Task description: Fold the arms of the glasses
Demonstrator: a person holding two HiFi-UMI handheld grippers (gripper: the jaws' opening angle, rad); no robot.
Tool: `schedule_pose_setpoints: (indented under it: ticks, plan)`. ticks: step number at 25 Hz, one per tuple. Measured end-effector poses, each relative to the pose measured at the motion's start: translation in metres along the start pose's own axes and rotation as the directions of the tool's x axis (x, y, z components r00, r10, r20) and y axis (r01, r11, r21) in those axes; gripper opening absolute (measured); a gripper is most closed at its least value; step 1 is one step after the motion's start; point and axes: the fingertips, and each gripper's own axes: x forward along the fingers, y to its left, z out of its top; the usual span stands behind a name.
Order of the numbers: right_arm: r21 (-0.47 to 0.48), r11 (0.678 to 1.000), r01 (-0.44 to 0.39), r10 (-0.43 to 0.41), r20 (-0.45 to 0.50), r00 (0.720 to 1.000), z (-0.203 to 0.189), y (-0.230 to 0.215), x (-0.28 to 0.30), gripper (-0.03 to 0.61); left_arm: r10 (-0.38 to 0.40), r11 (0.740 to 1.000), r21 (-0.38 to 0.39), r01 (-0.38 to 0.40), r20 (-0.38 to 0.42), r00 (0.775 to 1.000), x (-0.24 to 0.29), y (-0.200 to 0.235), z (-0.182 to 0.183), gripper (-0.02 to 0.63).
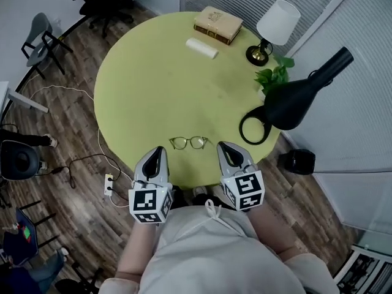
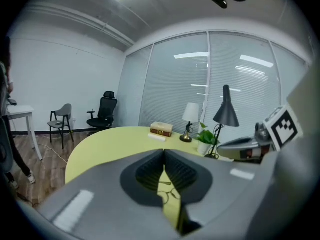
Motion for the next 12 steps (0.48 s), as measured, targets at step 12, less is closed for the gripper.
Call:
schedule_pose_setpoints:
  ticks: [12]
  plan:
    - [0.070,0.993,0.098,-0.076,-0.268,0.960,-0.087,-0.013,0.060,0.000,-0.176,0.983,0.021,0.180,-0.139,0.975,0.063,0.040,-0.047,0.006]
